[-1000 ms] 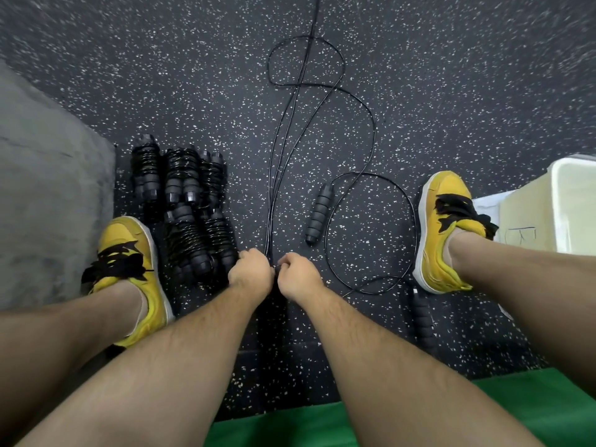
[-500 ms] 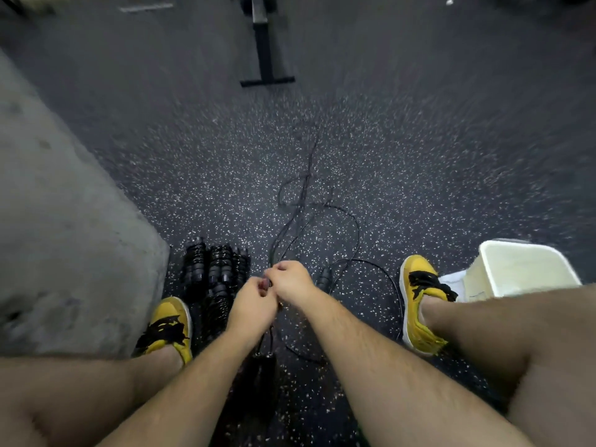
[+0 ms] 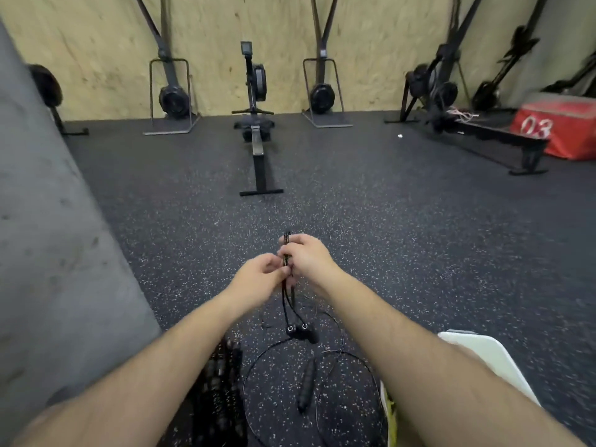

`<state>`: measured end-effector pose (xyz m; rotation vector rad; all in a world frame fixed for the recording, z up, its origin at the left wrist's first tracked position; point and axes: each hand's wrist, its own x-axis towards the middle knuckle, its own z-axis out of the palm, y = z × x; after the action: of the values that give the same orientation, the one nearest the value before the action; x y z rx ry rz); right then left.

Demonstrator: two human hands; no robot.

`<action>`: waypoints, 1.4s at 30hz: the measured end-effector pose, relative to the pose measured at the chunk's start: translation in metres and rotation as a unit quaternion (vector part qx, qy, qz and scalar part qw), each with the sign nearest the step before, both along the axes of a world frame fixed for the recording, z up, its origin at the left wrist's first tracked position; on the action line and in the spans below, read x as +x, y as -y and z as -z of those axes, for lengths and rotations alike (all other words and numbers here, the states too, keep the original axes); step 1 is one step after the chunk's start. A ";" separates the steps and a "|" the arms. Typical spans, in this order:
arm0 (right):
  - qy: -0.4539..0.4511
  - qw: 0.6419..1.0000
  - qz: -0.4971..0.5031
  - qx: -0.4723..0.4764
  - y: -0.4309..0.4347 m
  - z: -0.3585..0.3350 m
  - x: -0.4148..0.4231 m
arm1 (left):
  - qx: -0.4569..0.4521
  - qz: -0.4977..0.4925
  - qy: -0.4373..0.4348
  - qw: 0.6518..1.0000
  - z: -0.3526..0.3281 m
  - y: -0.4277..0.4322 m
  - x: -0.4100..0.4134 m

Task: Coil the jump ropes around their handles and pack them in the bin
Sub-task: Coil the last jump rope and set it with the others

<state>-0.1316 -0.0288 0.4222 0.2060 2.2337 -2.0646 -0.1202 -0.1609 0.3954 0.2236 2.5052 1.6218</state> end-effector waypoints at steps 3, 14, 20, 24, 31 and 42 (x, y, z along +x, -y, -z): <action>-0.033 0.999 -0.008 -0.038 -0.006 -0.030 -0.026 | 0.073 0.004 -0.004 0.997 -0.026 0.001 -0.024; -0.039 0.995 -0.070 -0.065 -0.027 -0.011 -0.067 | 0.107 0.054 -0.006 0.993 -0.014 0.004 -0.068; -0.032 0.997 -0.048 -0.047 -0.036 -0.006 -0.077 | 0.059 0.071 0.007 0.996 -0.003 0.008 -0.079; -0.056 0.996 -0.036 -0.062 -0.026 -0.007 -0.081 | 0.042 0.075 0.019 0.996 0.007 0.011 -0.080; -0.038 0.987 -0.090 0.130 -0.015 0.001 -0.075 | 0.084 -0.014 -0.073 0.994 -0.008 0.024 -0.091; -0.098 0.961 -0.132 0.223 0.001 0.012 -0.068 | 0.068 0.017 -0.034 0.997 -0.014 0.042 -0.096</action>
<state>-0.1995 -0.0297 0.4105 -0.2683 2.6462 -1.4860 -0.2166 -0.2028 0.4096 0.3398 2.4260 1.8025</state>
